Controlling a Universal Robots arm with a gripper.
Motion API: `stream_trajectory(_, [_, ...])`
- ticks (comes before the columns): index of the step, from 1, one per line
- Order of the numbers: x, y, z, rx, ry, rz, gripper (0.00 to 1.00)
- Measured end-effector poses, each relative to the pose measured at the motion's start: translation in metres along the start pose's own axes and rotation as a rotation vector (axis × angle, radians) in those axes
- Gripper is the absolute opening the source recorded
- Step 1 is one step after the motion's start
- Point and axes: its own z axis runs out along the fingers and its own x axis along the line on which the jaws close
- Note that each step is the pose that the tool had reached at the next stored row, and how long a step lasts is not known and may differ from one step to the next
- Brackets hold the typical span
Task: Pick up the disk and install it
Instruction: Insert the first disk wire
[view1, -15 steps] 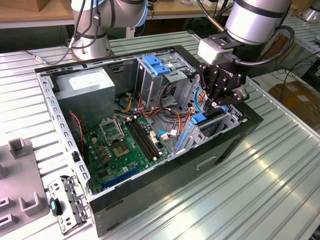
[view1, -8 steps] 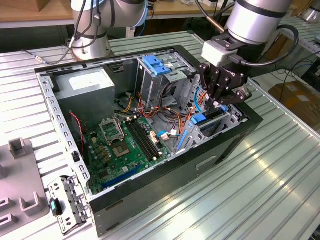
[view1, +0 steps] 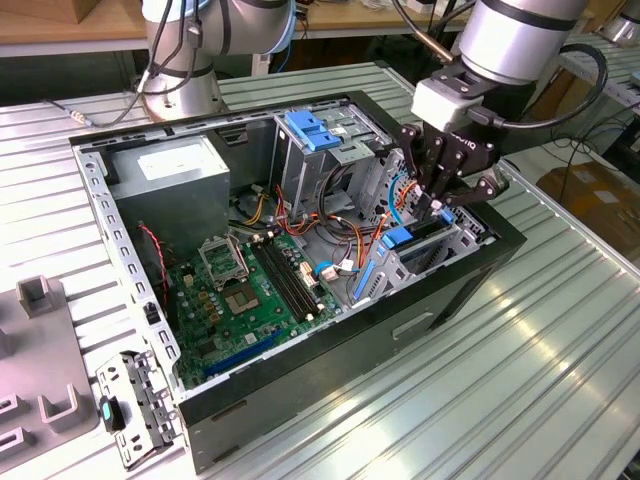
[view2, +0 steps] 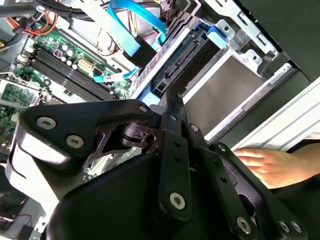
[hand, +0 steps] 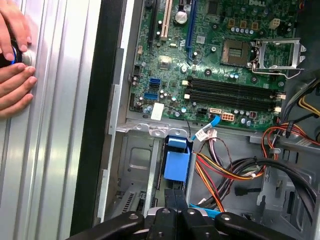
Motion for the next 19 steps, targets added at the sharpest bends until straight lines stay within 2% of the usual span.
stream_trajectory(1, [0.0003, -0.0004, -0.0054, -0.0023, -0.0004, -0.004, 0.11])
stream_trajectory(3, [0.0006, -0.0014, -0.0078, -0.0043, -0.0007, -0.007, 0.11])
stream_trajectory(4, [0.0009, -0.0041, -0.0079, -0.0065, -0.0011, -0.011, 0.11])
stream_trajectory(5, [0.0018, -0.0099, -0.0079, -0.0097, -0.0015, -0.018, 0.11])
stream_trajectory(7, [0.0026, -0.0155, -0.0078, -0.011, -0.0018, -0.025, 0.11])
stream_trajectory(9, [0.0041, -0.0259, -0.0077, -0.012, -0.002, -0.035, 0.11])
stream_trajectory(14, [0.0061, -0.0425, -0.0076, -0.0119, -0.002, -0.06, 0.11])
stream_trajectory(16, [0.0063, -0.045, -0.0075, -0.0116, -0.0021, -0.068, 0.11])
stream_trajectory(19, [0.0064, -0.0456, -0.0077, -0.0108, -0.0021, -0.085, 0.11])
